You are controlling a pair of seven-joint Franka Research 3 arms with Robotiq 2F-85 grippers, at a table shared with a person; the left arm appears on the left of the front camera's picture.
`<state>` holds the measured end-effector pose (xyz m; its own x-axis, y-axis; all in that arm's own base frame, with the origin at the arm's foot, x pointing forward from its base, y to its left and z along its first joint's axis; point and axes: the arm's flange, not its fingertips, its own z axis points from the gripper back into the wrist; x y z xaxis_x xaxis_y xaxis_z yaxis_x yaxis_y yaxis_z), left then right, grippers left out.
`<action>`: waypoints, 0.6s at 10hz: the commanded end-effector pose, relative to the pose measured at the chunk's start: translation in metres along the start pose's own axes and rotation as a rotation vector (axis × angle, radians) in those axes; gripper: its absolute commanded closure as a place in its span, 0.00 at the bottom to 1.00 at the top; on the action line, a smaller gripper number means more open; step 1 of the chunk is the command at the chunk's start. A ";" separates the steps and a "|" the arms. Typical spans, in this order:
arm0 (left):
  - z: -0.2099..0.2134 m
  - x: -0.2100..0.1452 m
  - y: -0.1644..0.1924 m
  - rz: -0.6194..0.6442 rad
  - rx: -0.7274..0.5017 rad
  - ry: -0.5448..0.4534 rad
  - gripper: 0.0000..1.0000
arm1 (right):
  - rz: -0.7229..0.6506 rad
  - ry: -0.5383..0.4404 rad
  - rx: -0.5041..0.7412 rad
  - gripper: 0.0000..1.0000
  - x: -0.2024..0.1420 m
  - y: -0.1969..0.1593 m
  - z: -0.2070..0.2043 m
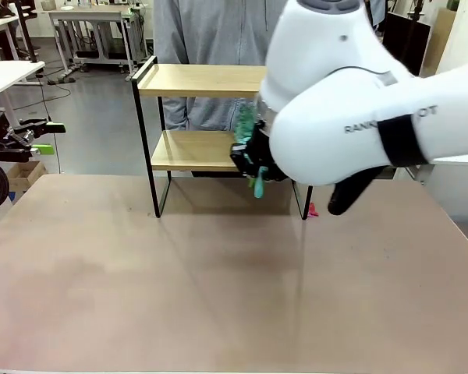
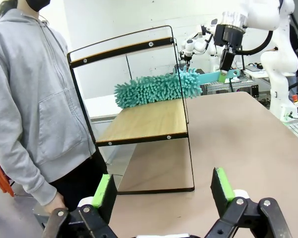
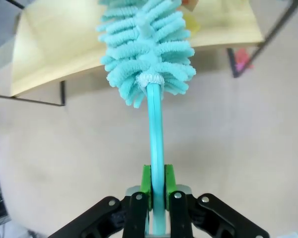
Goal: Clean the shelf.
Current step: Clean the specific section of the Shelf indicated by the human with the Duster.
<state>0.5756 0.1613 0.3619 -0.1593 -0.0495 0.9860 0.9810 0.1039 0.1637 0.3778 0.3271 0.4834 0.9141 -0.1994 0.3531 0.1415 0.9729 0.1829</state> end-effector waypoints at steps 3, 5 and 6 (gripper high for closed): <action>-0.002 0.002 -0.002 -0.006 0.002 0.005 0.00 | -0.086 -0.009 -0.124 0.87 -0.003 -0.061 0.018; -0.002 0.002 -0.002 -0.006 0.002 0.005 0.00 | -0.105 -0.093 -0.198 0.87 -0.008 -0.068 0.033; -0.002 0.002 -0.002 -0.006 0.002 0.005 0.00 | -0.077 -0.132 -0.176 0.87 -0.013 -0.064 0.040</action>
<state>0.5756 0.1613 0.3619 -0.1593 -0.0495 0.9860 0.9810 0.1039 0.1637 0.3510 0.2595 0.5022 0.8722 -0.2672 0.4097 0.2585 0.9629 0.0777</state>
